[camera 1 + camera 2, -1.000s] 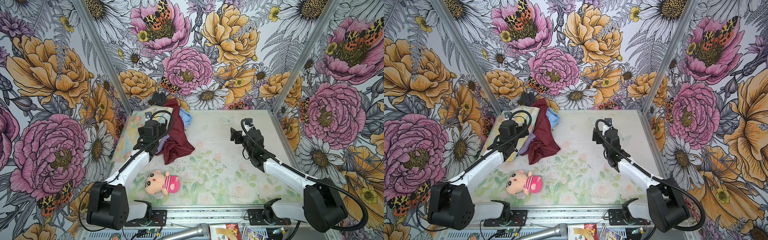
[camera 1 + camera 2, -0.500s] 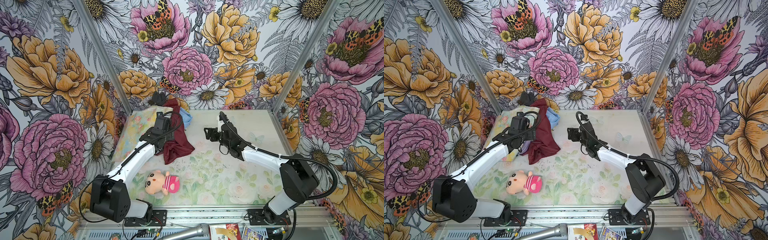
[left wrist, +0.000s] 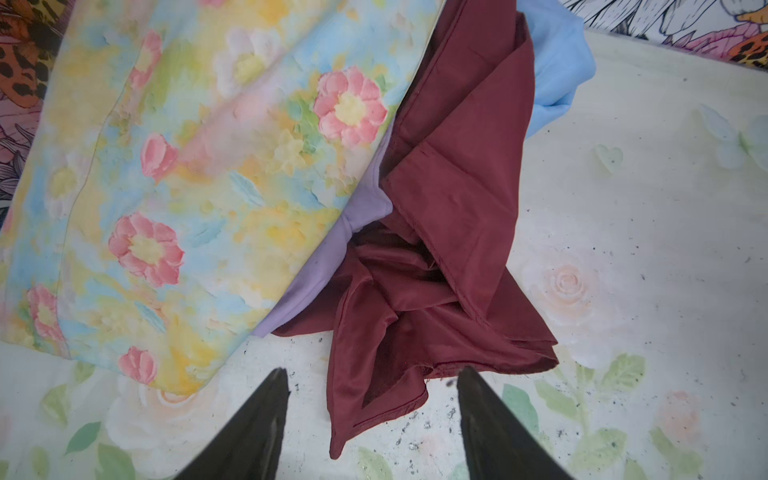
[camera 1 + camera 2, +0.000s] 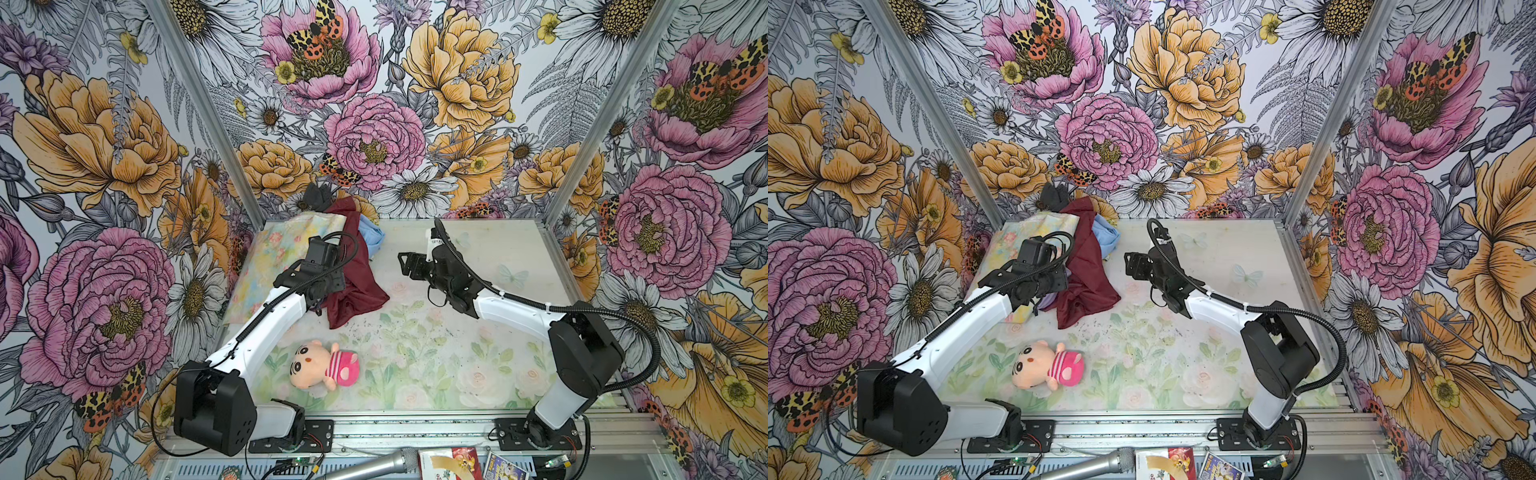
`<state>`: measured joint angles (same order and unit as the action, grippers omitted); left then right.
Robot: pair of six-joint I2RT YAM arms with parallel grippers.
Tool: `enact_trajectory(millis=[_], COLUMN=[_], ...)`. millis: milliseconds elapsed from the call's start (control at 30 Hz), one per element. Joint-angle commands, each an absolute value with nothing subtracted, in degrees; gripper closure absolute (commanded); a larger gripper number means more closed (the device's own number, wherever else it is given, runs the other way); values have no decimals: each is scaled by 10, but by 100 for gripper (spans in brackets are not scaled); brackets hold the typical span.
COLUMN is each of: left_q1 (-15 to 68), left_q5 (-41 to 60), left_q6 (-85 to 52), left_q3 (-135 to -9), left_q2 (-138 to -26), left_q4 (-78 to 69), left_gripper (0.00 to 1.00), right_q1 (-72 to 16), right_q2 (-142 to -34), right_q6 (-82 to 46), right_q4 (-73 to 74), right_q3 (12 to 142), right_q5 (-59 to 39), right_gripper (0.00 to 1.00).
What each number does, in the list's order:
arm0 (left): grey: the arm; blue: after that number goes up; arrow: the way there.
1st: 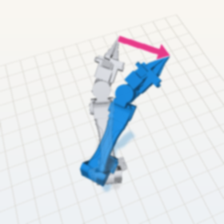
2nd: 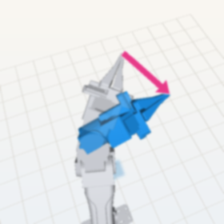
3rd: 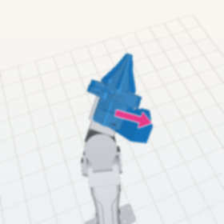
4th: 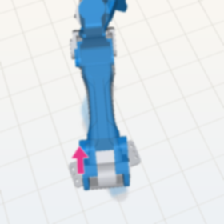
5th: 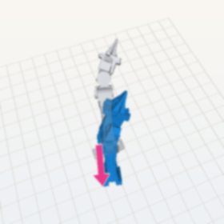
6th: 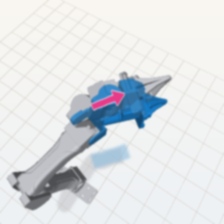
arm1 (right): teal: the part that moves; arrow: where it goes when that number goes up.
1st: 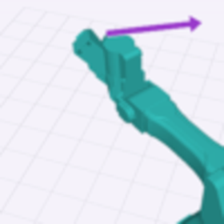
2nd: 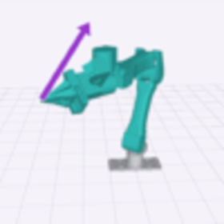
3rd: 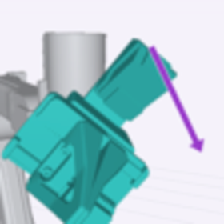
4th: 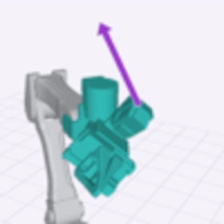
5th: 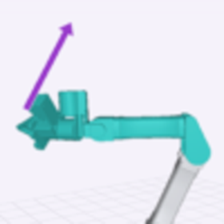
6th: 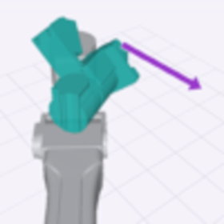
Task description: Pick out a specific cloth from the pile
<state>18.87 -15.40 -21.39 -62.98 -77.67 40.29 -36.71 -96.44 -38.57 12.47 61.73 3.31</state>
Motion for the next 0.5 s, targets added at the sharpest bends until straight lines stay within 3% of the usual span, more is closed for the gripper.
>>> enact_trajectory(millis=[0, 467], left_q1=[201, 221], left_q5=[-181, -239], left_q6=[-227, -209], left_q3=[-629, -693], left_q2=[-803, -943], left_q4=[410, 410], left_gripper=[37, 48], right_q1=[-362, -289], right_q2=[-935, -856], right_q6=[-381, -358], right_q4=[129, 120], right_q3=[592, 515], right_q5=[41, -34], right_gripper=[21, 26])
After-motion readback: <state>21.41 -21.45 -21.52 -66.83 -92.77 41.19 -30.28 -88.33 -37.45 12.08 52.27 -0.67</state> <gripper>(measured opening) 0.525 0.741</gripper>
